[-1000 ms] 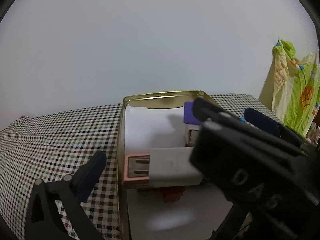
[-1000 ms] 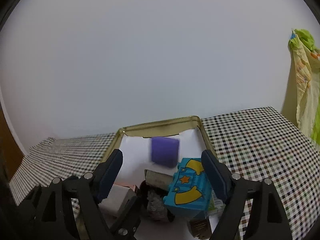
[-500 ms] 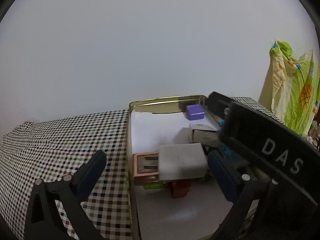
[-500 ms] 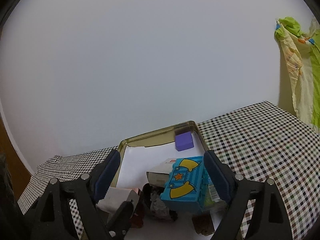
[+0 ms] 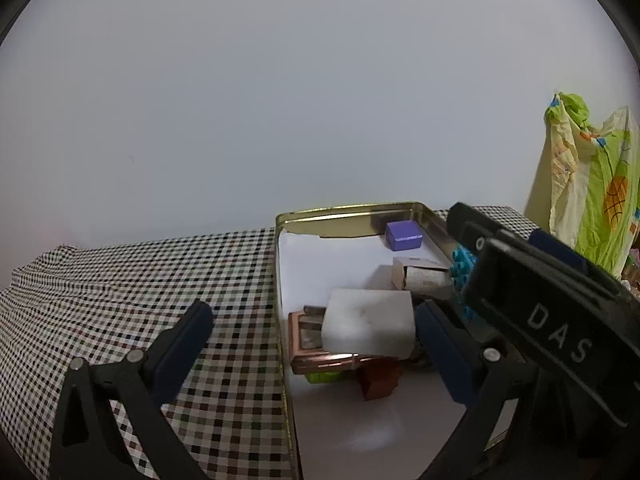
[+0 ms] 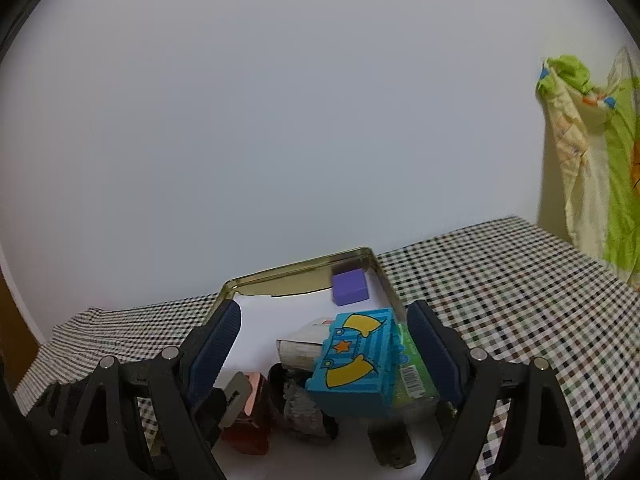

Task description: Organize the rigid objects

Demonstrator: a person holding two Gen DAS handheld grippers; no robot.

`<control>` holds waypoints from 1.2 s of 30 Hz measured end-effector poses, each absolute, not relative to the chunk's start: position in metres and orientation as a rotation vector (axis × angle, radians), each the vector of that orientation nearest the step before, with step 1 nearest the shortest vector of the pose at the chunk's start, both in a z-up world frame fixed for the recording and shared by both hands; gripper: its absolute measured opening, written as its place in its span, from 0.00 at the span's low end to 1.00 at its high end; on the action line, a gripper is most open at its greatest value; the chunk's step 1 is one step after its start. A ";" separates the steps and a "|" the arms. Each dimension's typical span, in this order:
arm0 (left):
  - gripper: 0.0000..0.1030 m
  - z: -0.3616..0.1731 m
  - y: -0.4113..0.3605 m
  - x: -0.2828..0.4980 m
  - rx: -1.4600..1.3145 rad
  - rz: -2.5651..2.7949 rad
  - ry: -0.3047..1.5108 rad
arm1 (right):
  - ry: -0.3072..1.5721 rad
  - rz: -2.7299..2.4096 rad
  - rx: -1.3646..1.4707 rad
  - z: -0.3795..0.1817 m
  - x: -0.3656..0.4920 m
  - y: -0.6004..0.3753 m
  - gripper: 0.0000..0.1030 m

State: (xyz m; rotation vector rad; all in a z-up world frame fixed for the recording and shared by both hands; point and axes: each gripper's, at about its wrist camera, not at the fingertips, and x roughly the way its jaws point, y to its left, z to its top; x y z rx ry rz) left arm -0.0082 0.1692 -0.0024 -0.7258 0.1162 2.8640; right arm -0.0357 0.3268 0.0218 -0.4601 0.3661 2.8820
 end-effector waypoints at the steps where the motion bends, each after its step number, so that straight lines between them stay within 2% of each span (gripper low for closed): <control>1: 1.00 -0.003 0.168 -0.007 -0.715 2.868 0.118 | 0.351 2.876 -0.434 0.023 -0.033 0.326 0.85; 19: 1.00 0.001 0.155 0.013 -0.592 2.903 0.135 | 0.212 2.751 -0.188 0.024 0.002 0.314 0.85; 21: 1.00 0.002 0.153 0.016 -0.572 2.910 0.148 | 0.186 2.741 -0.176 0.025 0.005 0.310 0.86; 23: 1.00 0.003 0.151 0.018 -0.559 2.918 0.146 | 0.170 2.743 -0.173 0.026 0.008 0.306 0.92; 36: 1.00 0.009 0.131 0.033 -0.489 2.954 0.043 | 0.119 2.745 -0.107 0.027 0.030 0.286 0.97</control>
